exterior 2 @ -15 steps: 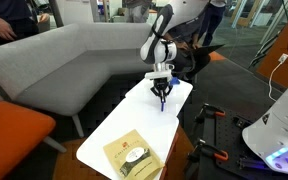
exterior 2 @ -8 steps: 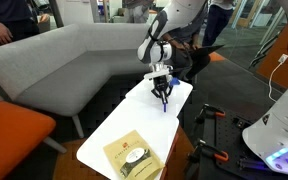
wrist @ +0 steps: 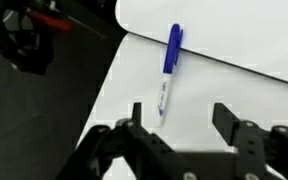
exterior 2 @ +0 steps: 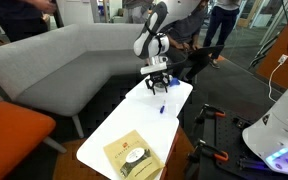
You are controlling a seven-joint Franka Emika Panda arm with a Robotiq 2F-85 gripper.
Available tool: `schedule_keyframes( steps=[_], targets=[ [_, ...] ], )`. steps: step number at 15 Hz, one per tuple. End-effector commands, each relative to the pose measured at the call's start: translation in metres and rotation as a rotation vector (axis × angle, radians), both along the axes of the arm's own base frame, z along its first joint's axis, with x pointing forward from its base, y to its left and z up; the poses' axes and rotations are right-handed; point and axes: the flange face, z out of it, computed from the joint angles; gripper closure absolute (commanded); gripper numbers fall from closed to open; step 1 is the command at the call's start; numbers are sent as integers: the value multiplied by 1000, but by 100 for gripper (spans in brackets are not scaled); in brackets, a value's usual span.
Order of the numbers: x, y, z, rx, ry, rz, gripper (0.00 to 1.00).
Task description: Take the blue pen out of the mug and place it on the table
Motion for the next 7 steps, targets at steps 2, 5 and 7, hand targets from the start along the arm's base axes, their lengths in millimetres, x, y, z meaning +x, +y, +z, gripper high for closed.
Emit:
schedule_keyframes(
  steps=[2, 5, 7],
  targets=[
    [-13, 14, 52, -142, -151, 87, 0],
    [-27, 26, 83, -215, -261, 123, 0],
    [-37, 32, 97, -254, -314, 125, 0]
  ],
)
